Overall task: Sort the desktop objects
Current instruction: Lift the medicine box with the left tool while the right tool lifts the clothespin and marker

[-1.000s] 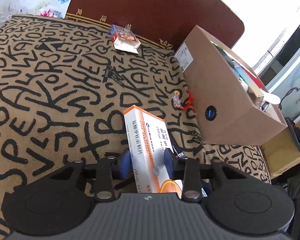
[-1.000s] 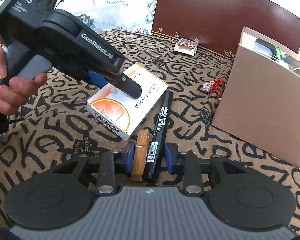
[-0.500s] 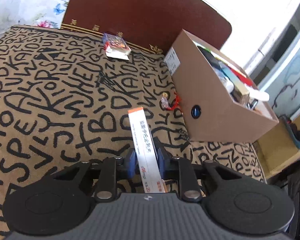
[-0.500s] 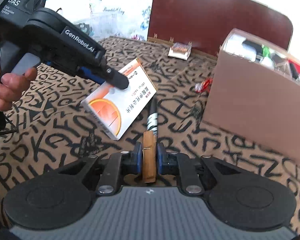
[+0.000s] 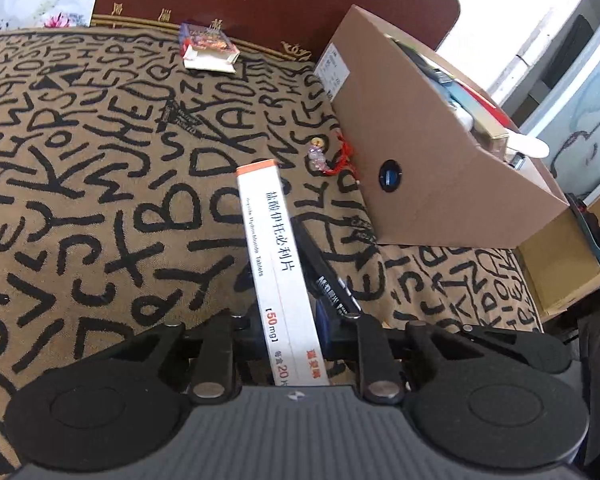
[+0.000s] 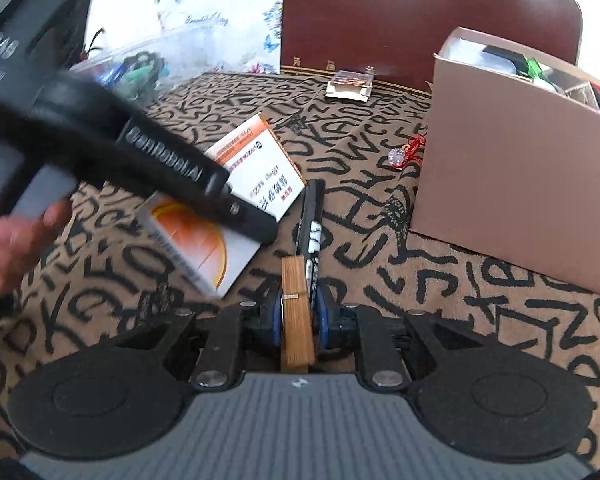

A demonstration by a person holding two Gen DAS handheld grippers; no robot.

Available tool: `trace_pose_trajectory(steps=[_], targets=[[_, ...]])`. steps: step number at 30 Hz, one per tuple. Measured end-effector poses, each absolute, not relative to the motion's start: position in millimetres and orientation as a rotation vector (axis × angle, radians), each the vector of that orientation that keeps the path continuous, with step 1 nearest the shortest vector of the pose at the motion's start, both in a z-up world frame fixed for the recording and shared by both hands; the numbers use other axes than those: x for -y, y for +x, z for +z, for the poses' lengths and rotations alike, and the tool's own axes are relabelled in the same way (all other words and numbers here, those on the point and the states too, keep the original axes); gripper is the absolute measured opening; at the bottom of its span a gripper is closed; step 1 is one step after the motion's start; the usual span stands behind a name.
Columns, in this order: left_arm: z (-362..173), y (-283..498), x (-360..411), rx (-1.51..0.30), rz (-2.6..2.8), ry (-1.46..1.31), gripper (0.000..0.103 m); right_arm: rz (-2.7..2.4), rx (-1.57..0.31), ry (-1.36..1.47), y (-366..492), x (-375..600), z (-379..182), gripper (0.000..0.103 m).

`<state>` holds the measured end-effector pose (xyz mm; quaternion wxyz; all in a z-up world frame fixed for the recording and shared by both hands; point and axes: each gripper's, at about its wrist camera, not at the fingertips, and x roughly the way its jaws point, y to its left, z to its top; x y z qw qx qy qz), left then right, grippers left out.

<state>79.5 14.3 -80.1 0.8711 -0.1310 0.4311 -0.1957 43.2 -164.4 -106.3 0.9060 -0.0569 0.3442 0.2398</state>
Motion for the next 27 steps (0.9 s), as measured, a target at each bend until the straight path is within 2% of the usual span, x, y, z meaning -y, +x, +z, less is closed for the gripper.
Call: trace_pose_trajectory(steps=[8, 14, 27], targets=[[-45.8, 57.9, -29.2, -0.799, -0.422, -0.307, 0.018, 0.502, -0.695, 0.017, 27.8, 188.5, -89.7, 0.012], [-16.2, 54.6, -28.7, -0.738, -0.460, -0.342, 0.018, 0.504, -0.614, 0.027, 14.8, 198.8, -62.8, 0.012], [55.0, 88.5, 40.3, -0.619, -0.633, -0.316, 0.018, 0.350, -0.367, 0.048, 20.2, 248.0, 15.3, 0.012]])
